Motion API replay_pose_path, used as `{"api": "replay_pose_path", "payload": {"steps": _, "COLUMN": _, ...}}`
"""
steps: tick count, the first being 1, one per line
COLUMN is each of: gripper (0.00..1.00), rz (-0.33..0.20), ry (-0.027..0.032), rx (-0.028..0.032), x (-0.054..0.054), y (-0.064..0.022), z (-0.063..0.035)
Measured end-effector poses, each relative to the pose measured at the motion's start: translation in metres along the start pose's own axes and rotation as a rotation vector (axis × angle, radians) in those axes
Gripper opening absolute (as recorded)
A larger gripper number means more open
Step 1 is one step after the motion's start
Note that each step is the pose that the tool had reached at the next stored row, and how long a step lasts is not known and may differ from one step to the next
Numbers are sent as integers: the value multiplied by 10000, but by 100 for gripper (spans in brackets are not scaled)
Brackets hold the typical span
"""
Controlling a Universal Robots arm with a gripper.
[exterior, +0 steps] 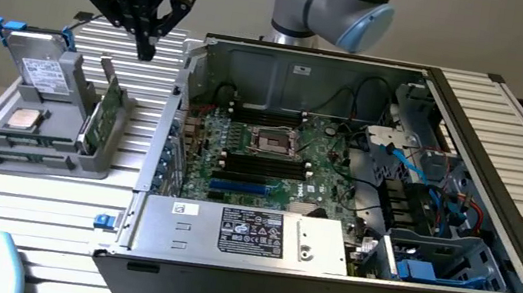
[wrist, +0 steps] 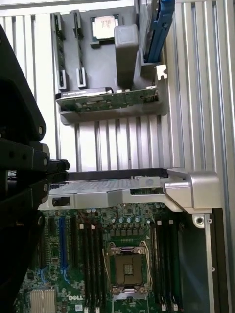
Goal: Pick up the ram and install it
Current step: 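Reach for the ram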
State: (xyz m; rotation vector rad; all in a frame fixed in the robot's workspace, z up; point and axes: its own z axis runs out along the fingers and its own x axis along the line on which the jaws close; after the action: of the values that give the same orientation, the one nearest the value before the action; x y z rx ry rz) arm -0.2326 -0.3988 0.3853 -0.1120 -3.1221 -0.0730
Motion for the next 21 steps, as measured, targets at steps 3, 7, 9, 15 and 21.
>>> {"api": "replay_pose_path", "payload": {"steps": 3, "gripper": 11, "rz": 4, "ry": 89, "rx": 7, "x": 136, "y": -11, "z": 23}}
{"api": "replay_pose_path", "payload": {"steps": 7, "gripper": 11, "rz": 7, "ry": 177, "rx": 13, "x": 315, "y": -25, "z": 57}}
{"api": "replay_pose_path", "payload": {"steps": 9, "gripper": 11, "rz": 10, "ry": 208, "rx": 15, "x": 407, "y": -33, "z": 77}}
{"api": "replay_pose_path", "payload": {"steps": 15, "gripper": 11, "rz": 13, "ry": 281, "rx": 20, "x": 680, "y": -55, "z": 137}}
{"api": "replay_pose_path", "payload": {"steps": 21, "gripper": 11, "rz": 16, "ry": 349, "rx": 26, "x": 952, "y": -77, "z": 197}}
